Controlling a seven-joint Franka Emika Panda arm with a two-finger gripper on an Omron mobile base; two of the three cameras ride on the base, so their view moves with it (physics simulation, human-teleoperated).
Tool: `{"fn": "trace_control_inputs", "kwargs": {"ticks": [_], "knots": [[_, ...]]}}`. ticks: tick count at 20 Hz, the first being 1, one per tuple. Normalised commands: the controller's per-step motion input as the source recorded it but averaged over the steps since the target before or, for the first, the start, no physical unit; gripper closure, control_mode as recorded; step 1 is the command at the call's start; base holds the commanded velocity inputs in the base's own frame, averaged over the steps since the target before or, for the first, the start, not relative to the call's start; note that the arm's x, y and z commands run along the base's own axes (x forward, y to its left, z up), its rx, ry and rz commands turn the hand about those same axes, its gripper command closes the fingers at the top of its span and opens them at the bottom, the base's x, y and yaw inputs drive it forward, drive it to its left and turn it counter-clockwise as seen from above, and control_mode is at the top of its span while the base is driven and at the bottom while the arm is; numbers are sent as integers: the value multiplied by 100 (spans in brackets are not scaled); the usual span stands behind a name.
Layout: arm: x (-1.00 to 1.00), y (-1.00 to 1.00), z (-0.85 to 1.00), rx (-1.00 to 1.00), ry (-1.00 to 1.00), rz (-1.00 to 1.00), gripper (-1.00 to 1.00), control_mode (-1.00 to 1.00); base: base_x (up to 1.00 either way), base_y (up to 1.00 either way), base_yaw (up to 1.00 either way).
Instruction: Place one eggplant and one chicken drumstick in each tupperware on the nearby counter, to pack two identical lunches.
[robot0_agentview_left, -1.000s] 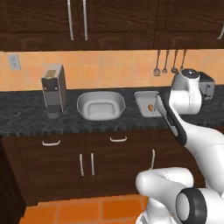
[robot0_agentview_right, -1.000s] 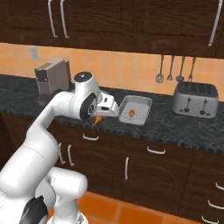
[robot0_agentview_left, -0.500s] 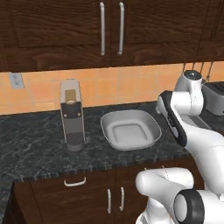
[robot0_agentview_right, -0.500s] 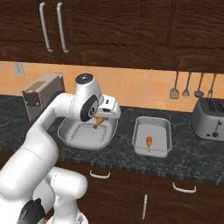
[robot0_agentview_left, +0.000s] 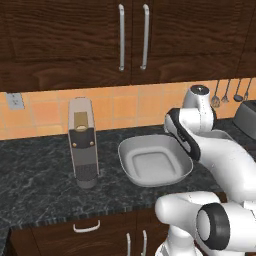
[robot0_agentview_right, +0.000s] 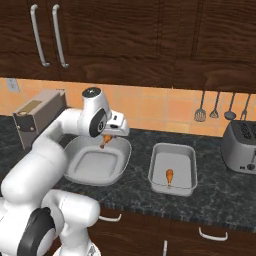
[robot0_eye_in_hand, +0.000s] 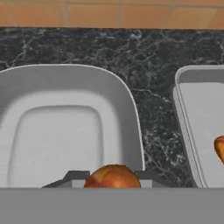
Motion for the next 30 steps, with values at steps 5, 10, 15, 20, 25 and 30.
{"fn": "trace_control_inputs", "kwargs": {"ticks": [5,10,15,20,25,30], "knots": [[15,50,-100,0,6,0,100,-100,0,0,0],[54,26,-65,0,1,0,100,-100,0,0,0],[48,20,-44,0,0,0,-100,-100,0,0,0],[2,0,7,0,0,-1,-100,-100,0,0,0],[-14,0,37,0,-1,-1,-100,-100,0,0,0],[-92,-12,91,1,-4,-5,-100,-100,0,0,0]]}}
